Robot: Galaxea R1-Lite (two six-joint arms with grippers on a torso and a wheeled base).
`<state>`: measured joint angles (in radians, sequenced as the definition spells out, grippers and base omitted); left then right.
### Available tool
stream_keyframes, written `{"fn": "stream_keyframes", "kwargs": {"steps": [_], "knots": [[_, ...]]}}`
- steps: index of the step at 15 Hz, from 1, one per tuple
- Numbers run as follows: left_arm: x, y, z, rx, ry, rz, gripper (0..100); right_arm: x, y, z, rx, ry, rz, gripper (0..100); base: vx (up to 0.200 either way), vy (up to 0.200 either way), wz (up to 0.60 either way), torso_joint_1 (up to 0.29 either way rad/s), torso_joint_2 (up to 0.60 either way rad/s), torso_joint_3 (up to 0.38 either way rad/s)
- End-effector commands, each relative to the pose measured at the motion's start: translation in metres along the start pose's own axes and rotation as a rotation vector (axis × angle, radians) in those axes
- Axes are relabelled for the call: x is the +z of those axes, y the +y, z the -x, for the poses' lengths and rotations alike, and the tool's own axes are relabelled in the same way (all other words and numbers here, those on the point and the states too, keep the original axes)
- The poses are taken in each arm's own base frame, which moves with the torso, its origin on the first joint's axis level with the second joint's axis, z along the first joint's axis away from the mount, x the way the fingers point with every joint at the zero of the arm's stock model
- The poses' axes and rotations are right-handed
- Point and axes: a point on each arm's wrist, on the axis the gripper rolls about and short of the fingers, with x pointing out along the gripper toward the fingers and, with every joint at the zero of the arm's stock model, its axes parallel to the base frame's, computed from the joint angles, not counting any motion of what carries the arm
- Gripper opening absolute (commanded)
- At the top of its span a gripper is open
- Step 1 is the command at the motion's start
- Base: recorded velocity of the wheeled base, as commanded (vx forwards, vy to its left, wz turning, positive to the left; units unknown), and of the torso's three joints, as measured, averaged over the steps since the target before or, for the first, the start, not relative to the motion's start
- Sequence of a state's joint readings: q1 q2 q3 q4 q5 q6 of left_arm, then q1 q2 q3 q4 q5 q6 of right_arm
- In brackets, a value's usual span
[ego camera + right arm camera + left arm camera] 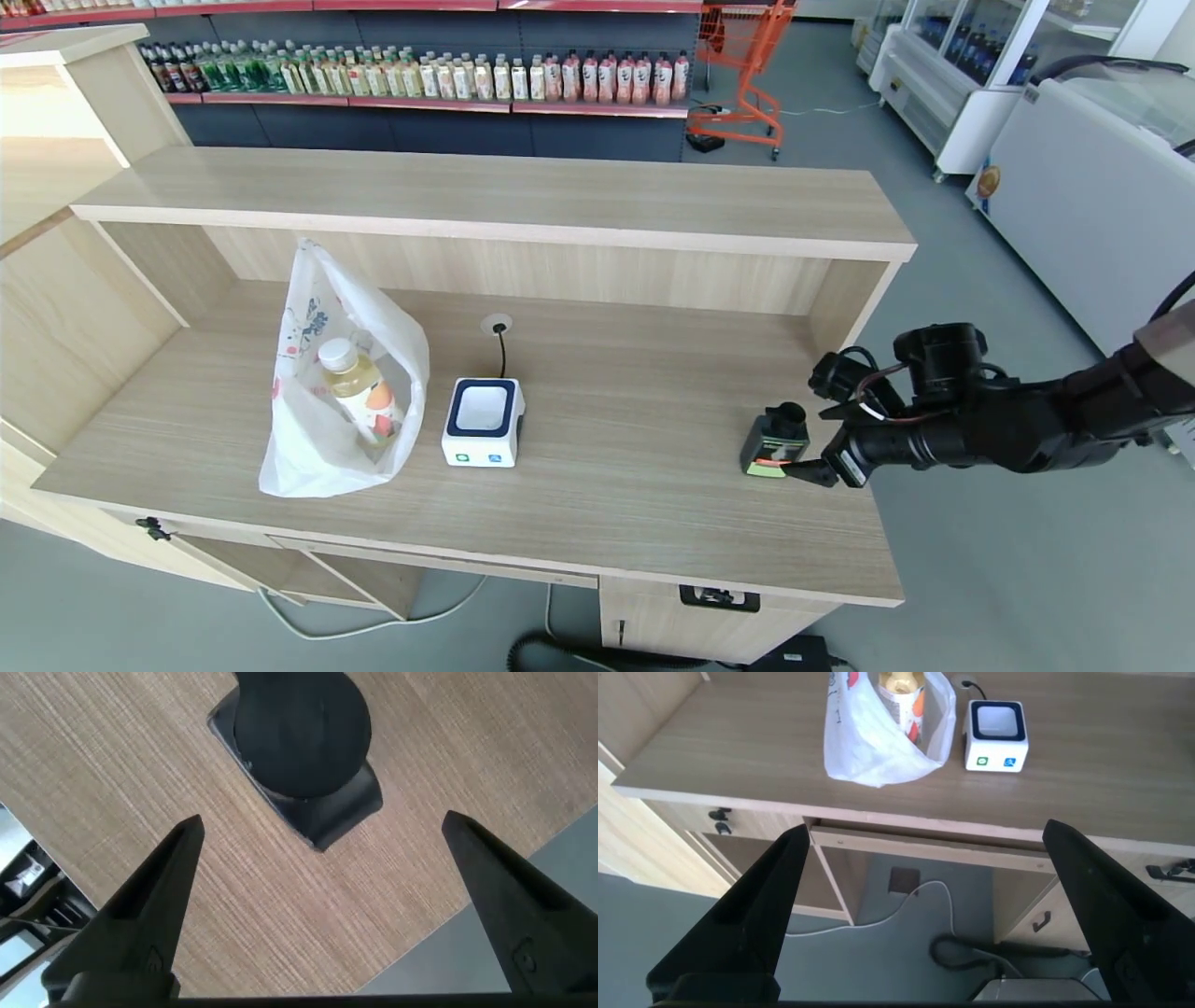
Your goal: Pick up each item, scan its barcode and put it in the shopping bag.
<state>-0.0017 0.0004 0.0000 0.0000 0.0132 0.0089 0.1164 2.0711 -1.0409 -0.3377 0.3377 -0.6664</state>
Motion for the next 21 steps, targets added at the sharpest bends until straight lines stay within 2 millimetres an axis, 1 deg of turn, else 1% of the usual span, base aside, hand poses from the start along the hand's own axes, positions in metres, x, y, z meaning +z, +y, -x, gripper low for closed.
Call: {"fn": "stream_keyframes", "kwargs": {"steps": [1,2,4,7,8,10,12,13,14,15,16,17,18,19,20,21], "knots": [[0.000,0.000,0.000,0.001,0.000,0.000,100,-0.001,0.001,-0.021,0.035,-0.006,0.003,100,0.000,0.000,0.00,0.000,0.00,0.000],[0.000,0.000,0.000,0.001,0.000,0.000,100,0.003,0.000,-0.027,0.039,-0.017,0.009,0,0.000,0.000,0.00,0.000,0.00,0.000],[0.000,0.000,0.000,0.001,0.000,0.000,100,0.007,0.002,-0.034,0.045,-0.027,0.006,0,0.000,0.000,0.00,0.000,0.00,0.000],[0.000,0.000,0.000,0.001,0.000,0.000,100,0.006,0.007,-0.046,0.050,-0.045,0.017,0,0.000,0.000,0.00,0.000,0.00,0.000],[0.000,0.000,0.000,0.001,0.000,0.000,100,0.006,0.008,-0.047,0.050,-0.049,0.018,0,0.000,0.000,0.00,0.000,0.00,0.000],[0.000,0.000,0.000,0.001,0.000,0.000,100,0.006,0.010,-0.044,0.053,-0.049,0.004,0,0.000,0.000,0.00,0.000,0.00,0.000],[0.000,0.000,0.000,0.001,0.000,0.000,100,0.017,0.007,-0.029,0.019,-0.103,-0.080,0,0.000,0.000,0.00,0.000,0.00,0.000],[0.000,0.000,0.000,0.001,0.000,0.000,100,0.028,0.003,-0.017,-0.011,-0.159,-0.142,0,0.000,0.000,0.00,0.000,0.00,0.000],[0.000,0.000,0.000,0.001,0.000,0.000,100,0.040,-0.002,0.002,-0.046,-0.214,-0.198,0,0.000,0.000,0.00,0.000,0.00,0.000],[0.000,0.000,0.000,0.001,0.000,0.000,100,0.045,-0.009,0.030,-0.090,-0.256,-0.239,0,0.000,0.000,0.00,0.000,0.00,0.000],[0.000,0.000,0.000,0.001,0.000,0.000,100,0.047,-0.013,0.060,-0.137,-0.285,-0.239,0,0.000,0.000,0.00,0.000,0.00,0.000],[0.000,0.000,0.000,0.001,0.000,0.000,100,0.043,-0.007,0.087,-0.176,-0.305,-0.201,0,0.000,0.000,0.00,0.000,0.00,0.000],[0.000,0.000,0.000,0.001,0.000,0.000,100,0.035,0.000,0.110,-0.240,-0.327,-0.090,0,0.000,0.000,0.00,0.000,0.00,0.000],[0.000,0.000,0.000,0.001,0.000,0.000,100,0.023,0.014,0.128,-0.295,-0.328,0.065,0,0.000,0.000,0.00,0.000,0.00,0.000],[0.000,0.000,0.000,0.001,0.000,0.000,100,0.007,0.035,0.148,-0.378,-0.333,0.318,0,0.000,0.000,0.00,0.000,0.00,0.000],[0.000,0.000,0.000,0.001,0.000,0.000,100,0.000,0.044,0.153,-0.398,-0.329,0.442,0,0.000,0.000,0.00,0.000,0.00,0.000]]}}
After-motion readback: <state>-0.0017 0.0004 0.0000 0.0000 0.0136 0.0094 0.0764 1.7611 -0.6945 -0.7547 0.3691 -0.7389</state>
